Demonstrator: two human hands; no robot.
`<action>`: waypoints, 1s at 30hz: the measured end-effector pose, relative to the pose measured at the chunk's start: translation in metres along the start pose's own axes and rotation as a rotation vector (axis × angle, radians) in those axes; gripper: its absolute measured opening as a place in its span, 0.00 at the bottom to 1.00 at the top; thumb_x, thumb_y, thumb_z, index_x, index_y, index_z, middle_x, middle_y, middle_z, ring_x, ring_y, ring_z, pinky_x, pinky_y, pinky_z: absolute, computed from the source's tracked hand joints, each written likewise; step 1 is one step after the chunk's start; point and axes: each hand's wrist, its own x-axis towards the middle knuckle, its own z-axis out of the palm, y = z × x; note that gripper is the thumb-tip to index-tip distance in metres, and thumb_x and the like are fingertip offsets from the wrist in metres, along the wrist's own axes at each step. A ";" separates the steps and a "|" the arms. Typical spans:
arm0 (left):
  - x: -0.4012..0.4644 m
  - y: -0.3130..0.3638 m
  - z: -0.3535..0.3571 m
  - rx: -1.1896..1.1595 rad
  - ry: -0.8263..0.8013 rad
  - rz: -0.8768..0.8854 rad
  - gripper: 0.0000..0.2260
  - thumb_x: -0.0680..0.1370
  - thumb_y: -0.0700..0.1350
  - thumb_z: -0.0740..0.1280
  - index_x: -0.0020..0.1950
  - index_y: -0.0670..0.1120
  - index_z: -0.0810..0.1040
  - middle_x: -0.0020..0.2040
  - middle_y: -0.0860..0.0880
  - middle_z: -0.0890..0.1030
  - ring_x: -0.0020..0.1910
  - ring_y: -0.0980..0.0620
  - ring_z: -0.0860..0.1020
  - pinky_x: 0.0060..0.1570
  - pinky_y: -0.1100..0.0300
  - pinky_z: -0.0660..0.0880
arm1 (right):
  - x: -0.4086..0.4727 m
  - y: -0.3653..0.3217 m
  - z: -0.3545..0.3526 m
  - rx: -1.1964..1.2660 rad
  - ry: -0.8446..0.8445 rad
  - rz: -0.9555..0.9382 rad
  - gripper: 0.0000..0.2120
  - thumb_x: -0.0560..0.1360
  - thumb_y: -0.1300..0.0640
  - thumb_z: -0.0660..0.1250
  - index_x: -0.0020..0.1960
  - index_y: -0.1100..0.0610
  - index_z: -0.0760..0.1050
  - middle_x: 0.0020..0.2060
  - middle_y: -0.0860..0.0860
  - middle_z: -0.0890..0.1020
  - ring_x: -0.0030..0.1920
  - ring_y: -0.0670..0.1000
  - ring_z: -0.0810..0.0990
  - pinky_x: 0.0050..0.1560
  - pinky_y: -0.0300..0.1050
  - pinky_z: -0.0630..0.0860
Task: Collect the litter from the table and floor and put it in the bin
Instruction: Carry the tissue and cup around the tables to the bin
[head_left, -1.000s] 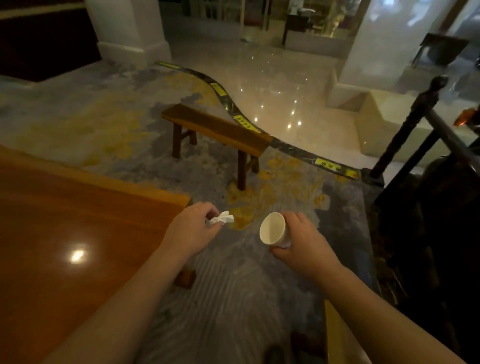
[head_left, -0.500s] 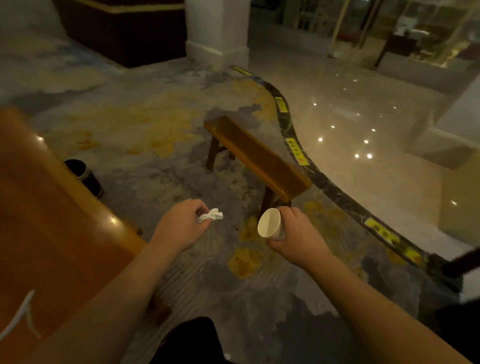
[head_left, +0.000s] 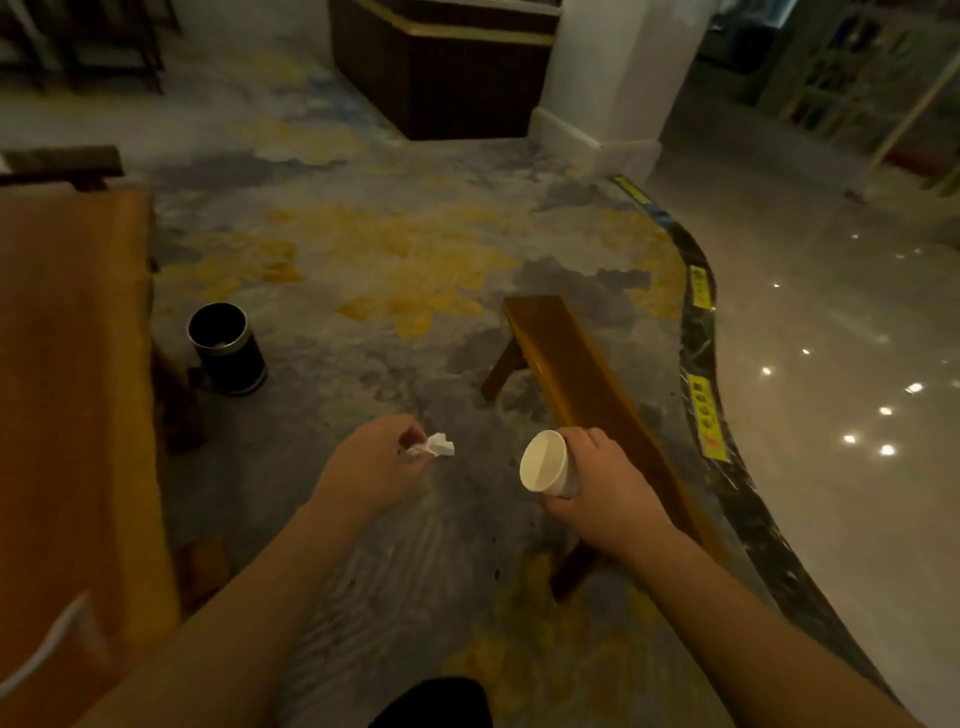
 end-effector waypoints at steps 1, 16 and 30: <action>0.019 0.000 -0.002 0.003 0.011 -0.023 0.05 0.73 0.50 0.73 0.46 0.52 0.80 0.44 0.53 0.81 0.41 0.52 0.78 0.39 0.58 0.71 | 0.025 0.003 -0.005 0.000 -0.010 -0.016 0.38 0.68 0.46 0.78 0.71 0.45 0.62 0.67 0.46 0.71 0.66 0.51 0.70 0.64 0.51 0.72; 0.292 -0.068 -0.027 0.156 0.243 -0.320 0.06 0.74 0.53 0.72 0.48 0.56 0.78 0.45 0.56 0.78 0.43 0.56 0.76 0.41 0.57 0.75 | 0.446 -0.016 0.017 0.087 -0.205 -0.433 0.39 0.67 0.46 0.78 0.72 0.47 0.62 0.67 0.49 0.70 0.67 0.53 0.69 0.64 0.55 0.73; 0.466 -0.154 -0.104 0.118 0.543 -0.796 0.08 0.73 0.55 0.72 0.49 0.61 0.76 0.42 0.61 0.74 0.39 0.62 0.74 0.36 0.68 0.68 | 0.765 -0.184 0.038 0.043 -0.382 -0.928 0.37 0.65 0.45 0.78 0.69 0.48 0.66 0.63 0.50 0.73 0.61 0.53 0.72 0.57 0.49 0.74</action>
